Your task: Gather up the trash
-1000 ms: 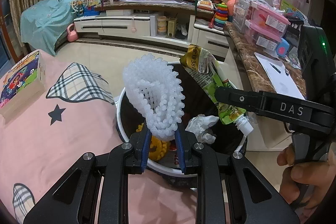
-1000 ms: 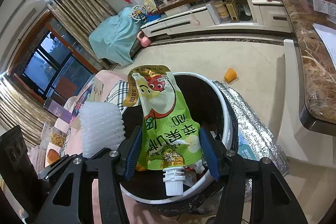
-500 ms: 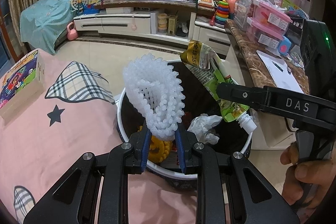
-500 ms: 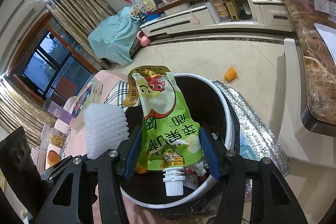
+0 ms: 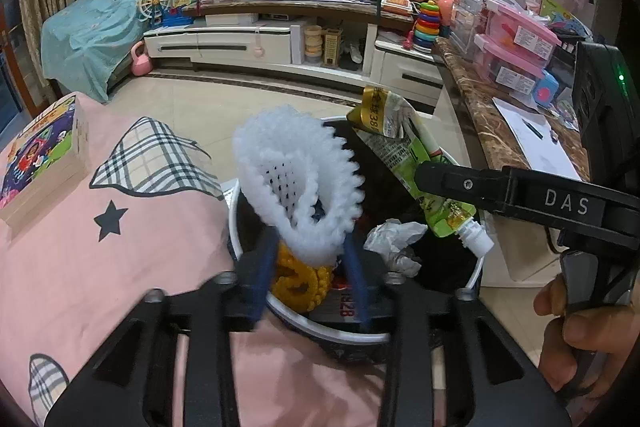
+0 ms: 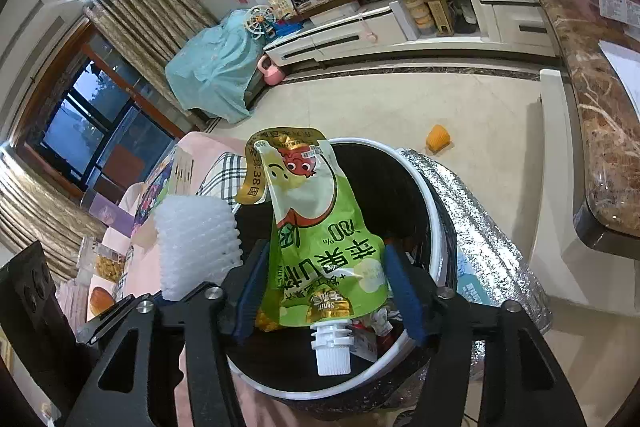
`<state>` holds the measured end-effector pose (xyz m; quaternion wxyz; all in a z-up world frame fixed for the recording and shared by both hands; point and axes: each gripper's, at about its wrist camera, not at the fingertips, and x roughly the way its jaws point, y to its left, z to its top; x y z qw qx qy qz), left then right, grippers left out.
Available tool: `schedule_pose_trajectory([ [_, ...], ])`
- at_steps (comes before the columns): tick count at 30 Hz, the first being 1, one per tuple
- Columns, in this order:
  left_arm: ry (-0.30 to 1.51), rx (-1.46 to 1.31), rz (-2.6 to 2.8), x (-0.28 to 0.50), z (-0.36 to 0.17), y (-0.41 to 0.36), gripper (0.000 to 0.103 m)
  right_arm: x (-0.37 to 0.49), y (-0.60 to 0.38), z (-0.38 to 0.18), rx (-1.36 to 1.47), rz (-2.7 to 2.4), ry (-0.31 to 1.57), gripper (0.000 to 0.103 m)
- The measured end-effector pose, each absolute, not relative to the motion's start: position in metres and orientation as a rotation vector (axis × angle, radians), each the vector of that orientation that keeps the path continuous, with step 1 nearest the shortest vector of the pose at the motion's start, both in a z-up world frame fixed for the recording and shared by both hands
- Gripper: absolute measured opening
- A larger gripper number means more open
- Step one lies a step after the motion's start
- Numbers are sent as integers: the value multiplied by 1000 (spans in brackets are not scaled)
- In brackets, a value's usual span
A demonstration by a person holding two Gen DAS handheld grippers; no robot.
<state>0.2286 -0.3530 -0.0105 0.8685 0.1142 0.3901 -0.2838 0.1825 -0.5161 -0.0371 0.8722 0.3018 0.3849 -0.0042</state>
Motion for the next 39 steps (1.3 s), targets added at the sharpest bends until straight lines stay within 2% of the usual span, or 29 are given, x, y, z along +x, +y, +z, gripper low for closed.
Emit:
schedule_pose_trajectory([
  [2,798,237,-588,226,-7,-350,55,182,-517,-38,645,-8,807,67],
  [5,784,232,-579,222,-5,-345,60,178,-517,-34,645,-10,793,68],
  [14,803,148,-533,209,-10,-307,63,159,-509,-24,656,-12,741,70],
  [16,805,119,-523,201,-11,-295,63,151,-503,-21,647,-16,726,73],
  [20,800,72,-495,182,-14,-270,72,130,-488,-17,633,-21,684,76],
  [24,774,31,-467,163,-14,-247,76,108,-470,-11,605,-34,637,81],
  [25,761,19,-454,157,-13,-239,77,104,-466,-10,597,-35,631,86],
  [29,702,-18,-382,138,-10,-212,92,87,-443,-10,551,-36,611,90],
  [33,642,-19,-318,122,-7,-190,98,72,-422,-14,512,-47,597,93],
  [39,491,39,-241,88,5,-170,103,59,-398,-14,450,-71,586,94],
])
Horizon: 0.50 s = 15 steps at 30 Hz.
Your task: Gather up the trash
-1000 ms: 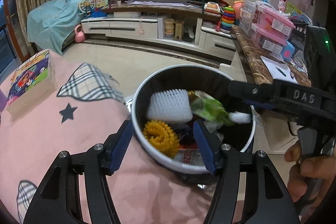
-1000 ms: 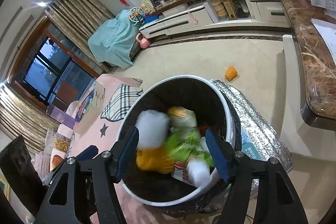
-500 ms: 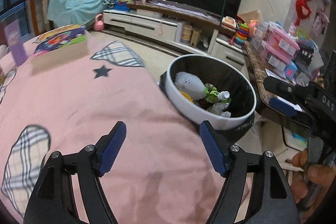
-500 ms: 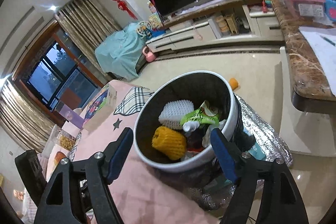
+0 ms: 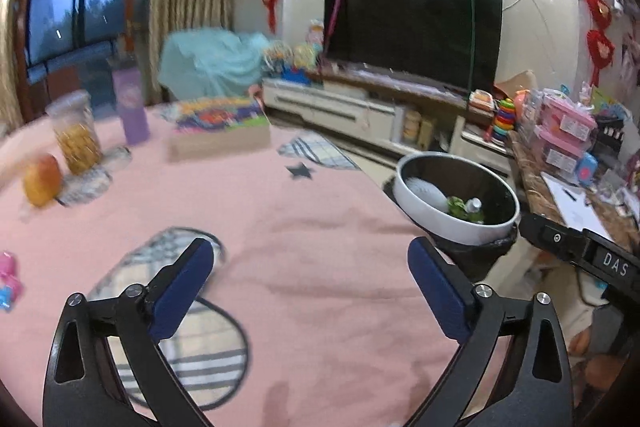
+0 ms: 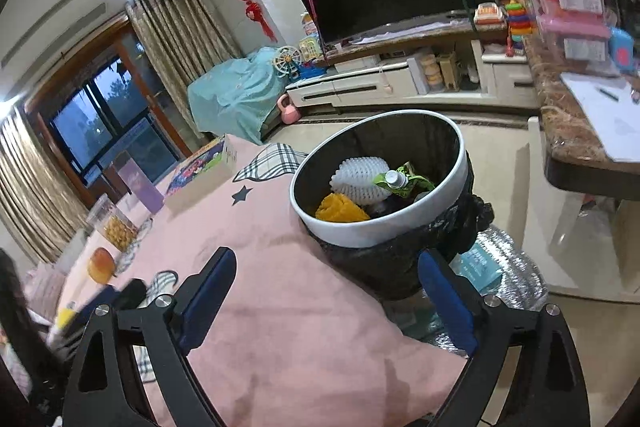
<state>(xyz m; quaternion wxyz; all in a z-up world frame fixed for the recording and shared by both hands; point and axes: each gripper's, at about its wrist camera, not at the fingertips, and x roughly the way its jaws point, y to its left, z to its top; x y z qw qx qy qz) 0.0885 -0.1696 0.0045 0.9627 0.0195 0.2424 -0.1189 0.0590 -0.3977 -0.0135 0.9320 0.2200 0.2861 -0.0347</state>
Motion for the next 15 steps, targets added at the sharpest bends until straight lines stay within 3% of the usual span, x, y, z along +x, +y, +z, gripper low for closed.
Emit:
schedule_pose_trajectory([
  [3,413,49,-201,73,13,-159,103,50,-386,-3,389,-90,542,94],
  [6,375,32,-193,63,17,-147,103,35,-374,15,299,-139,449,103],
  [10,365,13,-182,56,15,-138,103,16,-358,26,212,-165,348,103],
  [15,356,8,-165,50,12,-134,103,14,-344,15,173,-165,356,103],
])
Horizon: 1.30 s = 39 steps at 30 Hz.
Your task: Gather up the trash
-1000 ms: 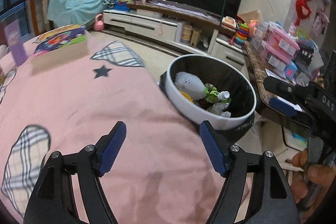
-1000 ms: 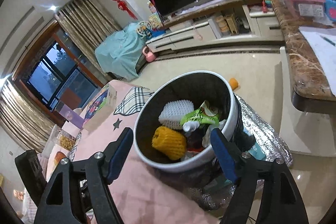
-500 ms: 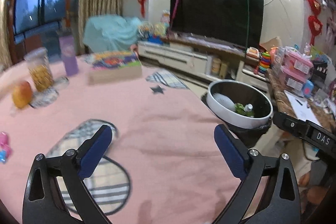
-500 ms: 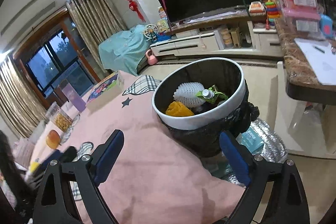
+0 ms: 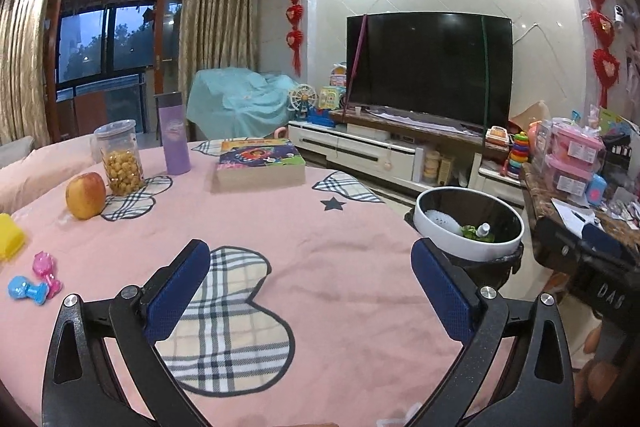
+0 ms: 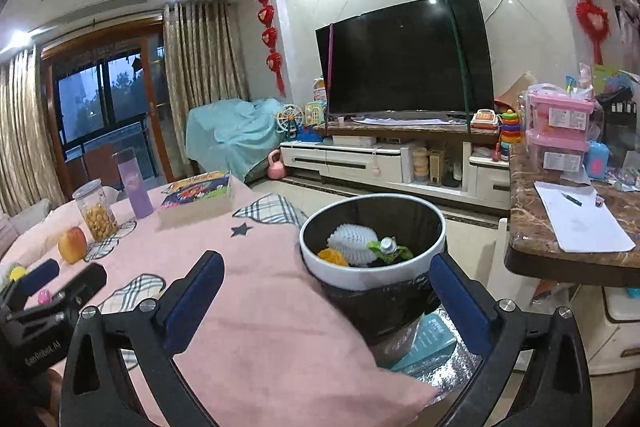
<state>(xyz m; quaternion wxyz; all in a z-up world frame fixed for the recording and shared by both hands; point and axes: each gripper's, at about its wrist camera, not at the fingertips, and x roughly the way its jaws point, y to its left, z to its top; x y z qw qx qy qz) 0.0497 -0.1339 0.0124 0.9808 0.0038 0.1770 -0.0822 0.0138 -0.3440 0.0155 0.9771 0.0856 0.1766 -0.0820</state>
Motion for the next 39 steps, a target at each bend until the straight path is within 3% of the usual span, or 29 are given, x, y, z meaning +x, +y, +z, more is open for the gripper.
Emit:
schedule_pose_trajectory([
  [39,322,19,-161,36,10,-135,103,6,-338,6,181,-163,328,103],
])
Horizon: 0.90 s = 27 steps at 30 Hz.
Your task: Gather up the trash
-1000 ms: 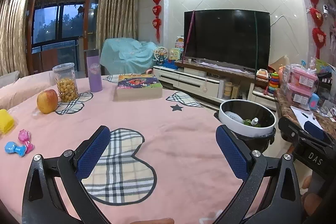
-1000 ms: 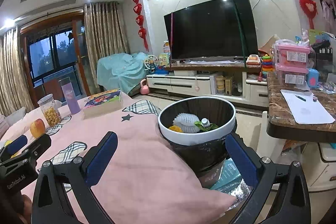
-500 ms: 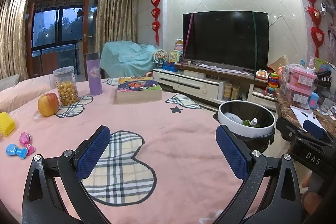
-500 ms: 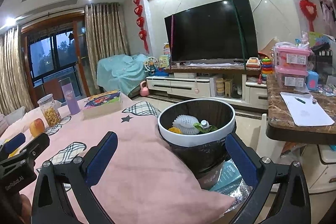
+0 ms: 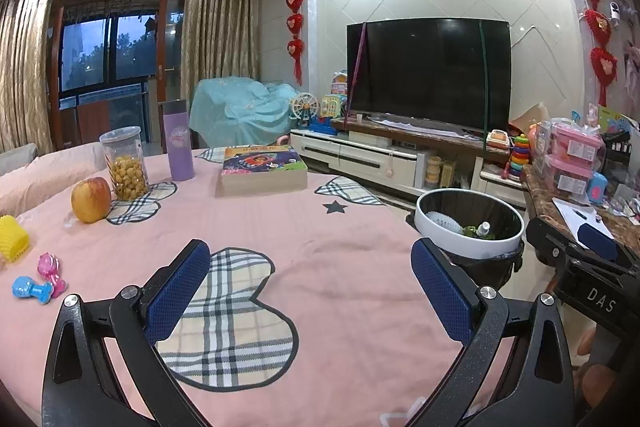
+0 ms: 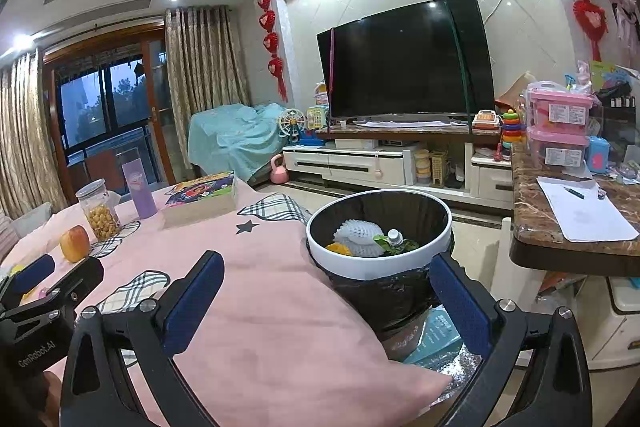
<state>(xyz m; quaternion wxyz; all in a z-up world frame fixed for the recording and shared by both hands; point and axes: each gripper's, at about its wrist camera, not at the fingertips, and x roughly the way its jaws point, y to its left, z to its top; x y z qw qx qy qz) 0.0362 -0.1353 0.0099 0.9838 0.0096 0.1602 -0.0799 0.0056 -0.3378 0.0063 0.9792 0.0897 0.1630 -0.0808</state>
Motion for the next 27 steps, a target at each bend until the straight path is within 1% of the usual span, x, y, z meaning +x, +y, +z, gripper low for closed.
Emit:
schedule_pose_trajectory([
  [27,329,19,-168,37,10,-137,103,5,-336,8,185,-158,334,103],
])
